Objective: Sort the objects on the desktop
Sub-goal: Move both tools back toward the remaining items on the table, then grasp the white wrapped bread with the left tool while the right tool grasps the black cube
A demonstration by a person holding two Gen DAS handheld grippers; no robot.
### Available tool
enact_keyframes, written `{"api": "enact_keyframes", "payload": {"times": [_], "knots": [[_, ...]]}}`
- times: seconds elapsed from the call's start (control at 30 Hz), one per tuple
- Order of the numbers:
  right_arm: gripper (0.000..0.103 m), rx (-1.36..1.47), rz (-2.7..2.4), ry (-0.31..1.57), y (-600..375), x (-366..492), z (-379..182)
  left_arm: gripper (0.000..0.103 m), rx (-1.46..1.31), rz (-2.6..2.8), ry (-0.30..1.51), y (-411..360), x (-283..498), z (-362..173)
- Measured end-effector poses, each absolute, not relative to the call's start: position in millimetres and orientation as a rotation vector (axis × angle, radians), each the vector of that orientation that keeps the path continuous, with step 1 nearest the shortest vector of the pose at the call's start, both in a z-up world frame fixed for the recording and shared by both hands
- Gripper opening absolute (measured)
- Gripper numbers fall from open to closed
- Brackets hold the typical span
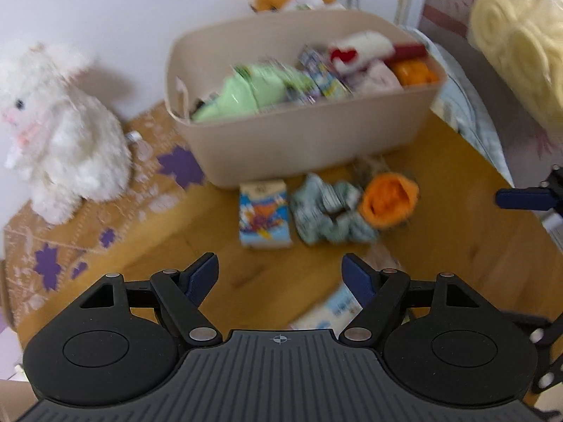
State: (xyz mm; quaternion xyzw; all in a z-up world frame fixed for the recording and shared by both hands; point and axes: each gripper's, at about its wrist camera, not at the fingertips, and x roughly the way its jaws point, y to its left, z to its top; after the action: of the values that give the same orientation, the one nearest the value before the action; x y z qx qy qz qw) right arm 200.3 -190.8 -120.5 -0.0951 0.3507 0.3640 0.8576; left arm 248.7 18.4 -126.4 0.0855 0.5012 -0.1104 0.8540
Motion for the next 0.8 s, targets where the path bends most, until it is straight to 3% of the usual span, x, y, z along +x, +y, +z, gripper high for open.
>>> {"api": "enact_keyframes", "payload": {"times": [0.43, 0.8], "knots": [[0.103, -0.203, 0.672, 0.808, -161, 145, -179, 0.078, 0.268, -0.415, 1.14, 11, 227, -172], [0.099, -0.229, 0.568, 0.831, -140, 143, -189, 0.078, 0.32, -0.473, 1.143, 4, 227, -194]]}}
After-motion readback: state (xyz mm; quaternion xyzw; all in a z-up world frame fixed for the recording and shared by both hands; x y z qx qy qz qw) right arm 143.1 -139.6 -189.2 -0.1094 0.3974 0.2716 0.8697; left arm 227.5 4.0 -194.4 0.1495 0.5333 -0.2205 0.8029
